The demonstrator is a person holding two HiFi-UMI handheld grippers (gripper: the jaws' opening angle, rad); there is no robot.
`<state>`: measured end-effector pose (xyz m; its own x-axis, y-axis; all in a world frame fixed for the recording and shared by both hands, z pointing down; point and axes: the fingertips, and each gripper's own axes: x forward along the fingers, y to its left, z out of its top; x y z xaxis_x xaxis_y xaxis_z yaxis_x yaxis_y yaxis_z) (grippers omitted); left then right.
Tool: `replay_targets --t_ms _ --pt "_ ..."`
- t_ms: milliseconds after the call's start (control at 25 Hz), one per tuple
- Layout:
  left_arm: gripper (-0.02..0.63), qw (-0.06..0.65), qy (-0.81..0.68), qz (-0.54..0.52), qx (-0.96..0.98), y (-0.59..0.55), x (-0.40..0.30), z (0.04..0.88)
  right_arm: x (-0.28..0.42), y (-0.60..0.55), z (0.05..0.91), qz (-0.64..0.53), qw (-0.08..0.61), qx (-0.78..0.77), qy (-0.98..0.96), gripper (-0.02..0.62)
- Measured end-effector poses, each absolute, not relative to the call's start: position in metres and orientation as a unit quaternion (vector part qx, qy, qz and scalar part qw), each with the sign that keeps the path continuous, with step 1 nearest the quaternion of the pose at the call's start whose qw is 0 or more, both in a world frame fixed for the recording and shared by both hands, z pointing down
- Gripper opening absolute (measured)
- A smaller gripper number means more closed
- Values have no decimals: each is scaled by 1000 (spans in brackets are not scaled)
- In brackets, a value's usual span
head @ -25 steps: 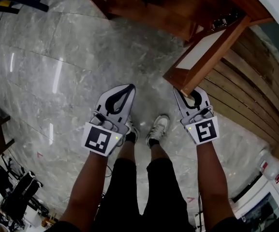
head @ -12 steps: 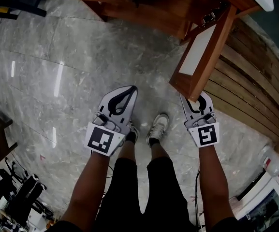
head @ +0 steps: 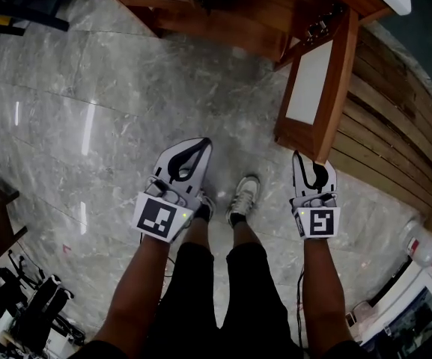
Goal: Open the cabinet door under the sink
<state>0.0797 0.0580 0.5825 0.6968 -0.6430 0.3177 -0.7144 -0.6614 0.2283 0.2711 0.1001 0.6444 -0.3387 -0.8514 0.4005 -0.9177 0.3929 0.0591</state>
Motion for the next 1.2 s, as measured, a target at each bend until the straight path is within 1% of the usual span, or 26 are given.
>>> replay_targets --t_ms 80,240,360,680,800,960,1200 --pt "23 169 -373 103 906 59 80 578 268 107 637 91 188 551 -808 124" --pt "23 169 -369 96 909 58 75 570 246 122 619 95 189 553 -805 48" --pt "23 169 -363 91 912 56 68 561 216 128 602 101 181 547 -811 26" --pt "23 165 -388 66 904 25 18 544 132 91 571 93 123 542 -826 23" --pt "23 157 -394 62 904 13 -2 536 109 68 563 79 116 535 -833 23" --pt "23 138 -392 65 907 -6 -19 529 88 29 551 54 98 532 -840 23" --pt "23 136 -388 64 909 -38 -29 518 73 -27 538 36 78 538 -838 23"
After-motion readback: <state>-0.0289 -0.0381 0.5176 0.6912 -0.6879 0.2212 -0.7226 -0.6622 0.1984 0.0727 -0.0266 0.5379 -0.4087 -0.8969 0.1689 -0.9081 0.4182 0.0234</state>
